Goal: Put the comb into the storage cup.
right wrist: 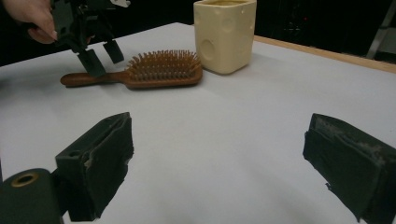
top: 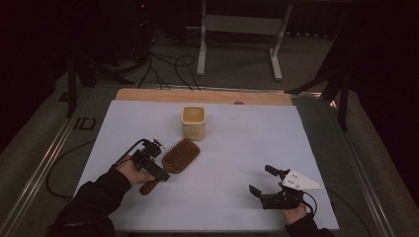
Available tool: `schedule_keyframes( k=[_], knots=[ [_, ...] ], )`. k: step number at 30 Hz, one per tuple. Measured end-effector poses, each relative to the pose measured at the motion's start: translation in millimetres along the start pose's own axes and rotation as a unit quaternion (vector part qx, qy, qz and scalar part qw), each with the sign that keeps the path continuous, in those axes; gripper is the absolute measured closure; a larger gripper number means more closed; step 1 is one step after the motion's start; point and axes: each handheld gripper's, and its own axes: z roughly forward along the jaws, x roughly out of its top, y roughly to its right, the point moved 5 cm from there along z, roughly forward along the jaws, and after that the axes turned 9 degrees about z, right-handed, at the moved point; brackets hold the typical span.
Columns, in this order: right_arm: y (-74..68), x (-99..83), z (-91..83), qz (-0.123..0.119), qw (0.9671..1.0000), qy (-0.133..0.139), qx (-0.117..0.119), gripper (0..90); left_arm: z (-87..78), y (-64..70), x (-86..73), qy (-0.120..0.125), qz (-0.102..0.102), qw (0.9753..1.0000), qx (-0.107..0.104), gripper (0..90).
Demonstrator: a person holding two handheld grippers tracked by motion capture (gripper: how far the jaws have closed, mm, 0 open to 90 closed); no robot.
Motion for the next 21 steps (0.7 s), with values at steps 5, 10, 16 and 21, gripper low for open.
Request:
schedule_keyframes(
  k=[5,10,16,21],
  knots=[
    [0.3,0.0,-0.2,0.000,1.0000,0.001,0.000,7.8,1.4,1.5,3.5,-0.003,0.006,1.0000,-0.002,22.0],
    [0.2,0.3,-0.2,-0.001,1.0000,0.002,0.000,7.8,4.1,3.3,5.5,-0.014,0.004,0.9999,0.000,39.0],
    [0.2,0.5,-0.4,-0.002,1.0000,0.002,-0.001,7.8,7.4,4.8,8.2,-0.034,0.007,0.9994,0.009,48.4],
    [0.4,0.3,-0.5,-0.001,1.0000,0.001,-0.002,7.8,8.5,7.3,10.6,-0.046,0.016,0.9986,0.019,54.4]
  ],
)
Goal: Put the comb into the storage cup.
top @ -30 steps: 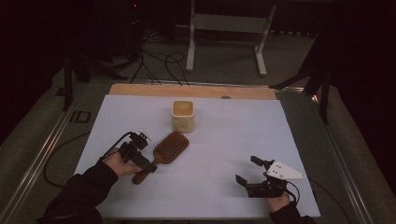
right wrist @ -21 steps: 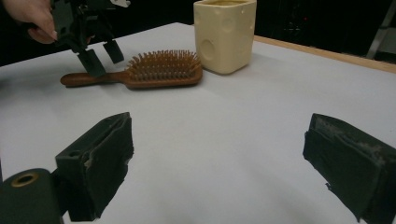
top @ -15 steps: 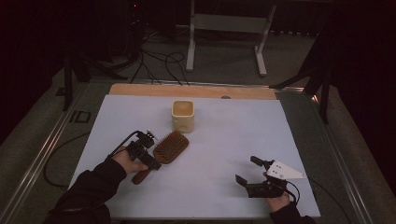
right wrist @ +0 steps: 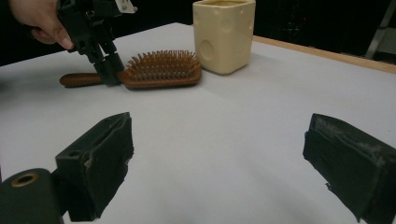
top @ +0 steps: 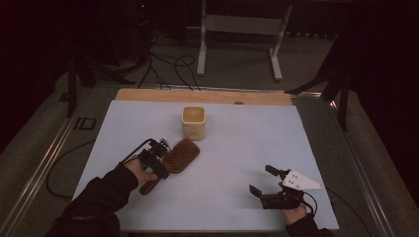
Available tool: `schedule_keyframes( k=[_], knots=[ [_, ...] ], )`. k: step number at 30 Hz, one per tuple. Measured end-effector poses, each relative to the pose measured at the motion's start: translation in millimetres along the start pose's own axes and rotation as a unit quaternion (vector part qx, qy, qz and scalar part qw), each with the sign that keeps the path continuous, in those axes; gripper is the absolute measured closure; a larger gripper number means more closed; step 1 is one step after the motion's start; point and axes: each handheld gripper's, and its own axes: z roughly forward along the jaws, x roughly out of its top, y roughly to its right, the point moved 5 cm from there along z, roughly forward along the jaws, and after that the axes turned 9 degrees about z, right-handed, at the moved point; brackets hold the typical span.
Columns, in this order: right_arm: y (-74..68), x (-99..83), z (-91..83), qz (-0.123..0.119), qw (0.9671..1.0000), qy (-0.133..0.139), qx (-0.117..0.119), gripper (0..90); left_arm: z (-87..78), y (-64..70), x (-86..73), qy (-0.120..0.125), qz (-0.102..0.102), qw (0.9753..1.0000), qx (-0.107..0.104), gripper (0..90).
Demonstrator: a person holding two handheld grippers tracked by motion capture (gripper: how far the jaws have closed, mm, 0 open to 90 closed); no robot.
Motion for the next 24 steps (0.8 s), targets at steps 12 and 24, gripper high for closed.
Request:
schedule_keyframes(
  k=[12,24],
  knots=[
    [0.2,-0.1,-0.1,0.000,1.0000,-0.001,-0.003,7.8,1.7,2.1,1.7,-0.027,0.022,0.9988,0.034,70.9],
    [0.6,-0.3,-0.1,0.002,1.0000,-0.002,-0.005,7.8,1.7,2.5,-0.7,-0.013,0.029,0.9989,0.035,74.0]
  ],
)
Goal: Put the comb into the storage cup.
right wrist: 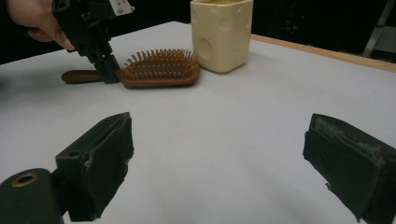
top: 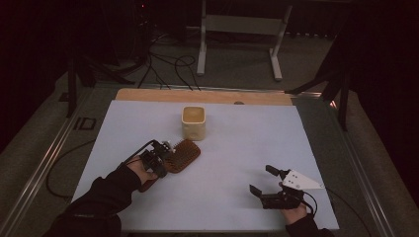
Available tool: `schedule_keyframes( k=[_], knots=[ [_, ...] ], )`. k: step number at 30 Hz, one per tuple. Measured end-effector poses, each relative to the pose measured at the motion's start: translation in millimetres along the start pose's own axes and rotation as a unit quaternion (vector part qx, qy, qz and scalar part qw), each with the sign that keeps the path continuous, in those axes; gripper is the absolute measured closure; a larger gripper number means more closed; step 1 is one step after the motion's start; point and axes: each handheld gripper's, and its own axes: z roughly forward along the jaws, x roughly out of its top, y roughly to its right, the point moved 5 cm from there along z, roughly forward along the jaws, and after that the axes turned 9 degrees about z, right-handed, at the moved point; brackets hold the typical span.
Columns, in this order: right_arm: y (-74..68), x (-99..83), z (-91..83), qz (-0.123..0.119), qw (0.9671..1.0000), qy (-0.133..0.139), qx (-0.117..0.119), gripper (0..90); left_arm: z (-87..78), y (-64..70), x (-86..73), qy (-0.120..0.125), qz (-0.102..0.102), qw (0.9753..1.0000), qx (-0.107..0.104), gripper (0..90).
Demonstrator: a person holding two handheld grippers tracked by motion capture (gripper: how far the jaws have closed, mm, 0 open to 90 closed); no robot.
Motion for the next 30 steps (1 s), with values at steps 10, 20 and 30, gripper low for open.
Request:
schedule_keyframes(
  k=[10,20,30],
  knots=[
    [1.1,-0.1,-0.3,0.003,1.0000,0.001,-0.001,7.8,-2.8,2.8,-8.5,0.042,0.018,0.9989,0.009,74.2],
    [1.6,-0.4,0.0,0.005,1.0000,0.001,-0.001,7.8,-15.3,2.6,-16.8,0.096,0.020,0.9951,0.015,74.2],
    [1.7,-0.6,0.3,0.005,1.0000,0.001,-0.001,7.8,-28.6,12.1,-14.9,0.149,0.029,0.9884,0.002,74.1]
  ],
)
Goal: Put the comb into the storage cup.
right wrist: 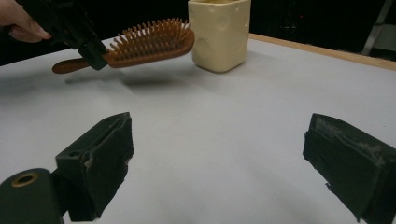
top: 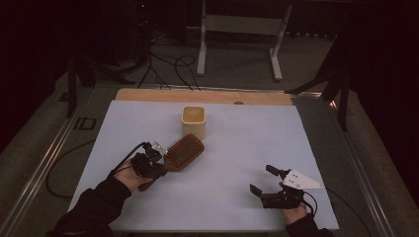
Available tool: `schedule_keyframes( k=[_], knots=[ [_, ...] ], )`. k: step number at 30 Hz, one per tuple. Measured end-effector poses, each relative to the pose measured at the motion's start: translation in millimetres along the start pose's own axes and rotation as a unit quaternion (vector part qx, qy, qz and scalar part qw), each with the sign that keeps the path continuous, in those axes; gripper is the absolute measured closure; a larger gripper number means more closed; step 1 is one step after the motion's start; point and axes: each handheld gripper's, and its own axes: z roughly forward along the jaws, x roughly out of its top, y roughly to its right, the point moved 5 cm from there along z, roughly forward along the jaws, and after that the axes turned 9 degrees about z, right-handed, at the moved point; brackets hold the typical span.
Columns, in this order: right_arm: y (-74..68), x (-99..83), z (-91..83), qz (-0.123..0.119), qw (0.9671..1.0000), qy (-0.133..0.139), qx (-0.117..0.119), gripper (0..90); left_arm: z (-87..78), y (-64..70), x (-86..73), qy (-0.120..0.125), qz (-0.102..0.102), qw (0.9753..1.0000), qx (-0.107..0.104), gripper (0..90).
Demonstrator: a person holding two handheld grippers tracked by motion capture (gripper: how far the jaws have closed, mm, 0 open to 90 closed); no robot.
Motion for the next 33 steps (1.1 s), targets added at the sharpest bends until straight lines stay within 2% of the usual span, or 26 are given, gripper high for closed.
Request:
schedule_keyframes(
  k=[9,18,33],
  knots=[
    [-0.1,0.0,0.1,0.001,1.0000,0.001,0.001,7.8,-4.2,9.7,8.5,0.038,0.018,0.9991,-0.002,74.1],
    [0.3,-0.2,0.5,0.001,1.0000,-0.002,0.003,7.8,-7.9,18.1,19.3,0.076,0.033,0.9965,0.006,74.1],
    [0.7,-0.3,1.3,0.001,1.0000,-0.002,0.001,7.8,-10.3,29.3,34.5,0.144,0.044,0.9886,0.003,74.0]
  ],
)
